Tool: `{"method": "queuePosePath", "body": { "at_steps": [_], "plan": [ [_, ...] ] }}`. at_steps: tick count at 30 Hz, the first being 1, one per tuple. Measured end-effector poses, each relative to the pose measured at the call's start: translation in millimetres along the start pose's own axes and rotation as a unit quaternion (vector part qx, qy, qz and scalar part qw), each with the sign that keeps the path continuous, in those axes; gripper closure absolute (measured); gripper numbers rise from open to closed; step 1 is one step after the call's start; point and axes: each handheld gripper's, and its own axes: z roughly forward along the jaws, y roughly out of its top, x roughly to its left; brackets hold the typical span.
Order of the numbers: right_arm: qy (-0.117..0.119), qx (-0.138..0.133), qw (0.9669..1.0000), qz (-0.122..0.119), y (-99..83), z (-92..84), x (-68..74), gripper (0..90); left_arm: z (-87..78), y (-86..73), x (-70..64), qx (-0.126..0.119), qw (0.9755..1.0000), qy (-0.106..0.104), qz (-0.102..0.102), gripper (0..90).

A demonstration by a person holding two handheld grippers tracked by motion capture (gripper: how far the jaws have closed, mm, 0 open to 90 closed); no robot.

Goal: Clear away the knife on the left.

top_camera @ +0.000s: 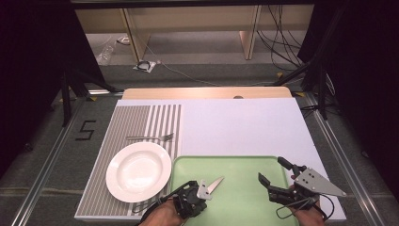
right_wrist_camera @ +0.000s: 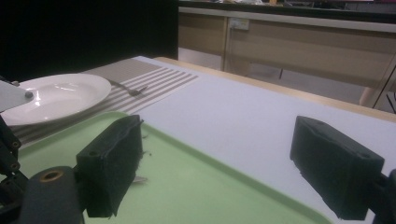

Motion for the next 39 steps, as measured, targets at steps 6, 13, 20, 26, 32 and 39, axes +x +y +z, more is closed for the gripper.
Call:
{"method": "queuePosePath", "body": {
  "at_steps": [6,13,20,26,32,39],
  "plan": [
    [0.0,0.0,1.0,-0.001,0.0,0.2,0.1,17.7,-1.9,-1.9,5.1,0.004,0.9999,0.008,-0.012,89.4],
    [-0.001,0.0,1.0,-0.002,0.1,-0.2,-0.1,17.7,-5.1,-5.4,13.3,0.013,0.9994,0.014,-0.029,89.3],
    [-0.001,0.0,1.0,-0.002,0.1,-0.2,0.0,17.7,-9.0,-9.6,21.7,0.023,0.9985,0.02,-0.045,89.3],
    [-0.001,0.0,1.0,0.0,-0.1,0.0,-0.1,17.7,-12.5,-13.2,28.5,0.035,0.9976,0.019,-0.057,89.3],
    [-0.001,0.0,1.0,-0.001,0.1,0.5,-0.1,17.7,-14.9,-16.0,32.4,0.041,0.9969,0.021,-0.063,89.3],
    [0.0,0.0,1.0,-0.002,0.2,1.1,-0.2,17.7,-17.3,-18.9,35.8,0.049,0.9961,0.022,-0.07,89.3]
  ]
}}
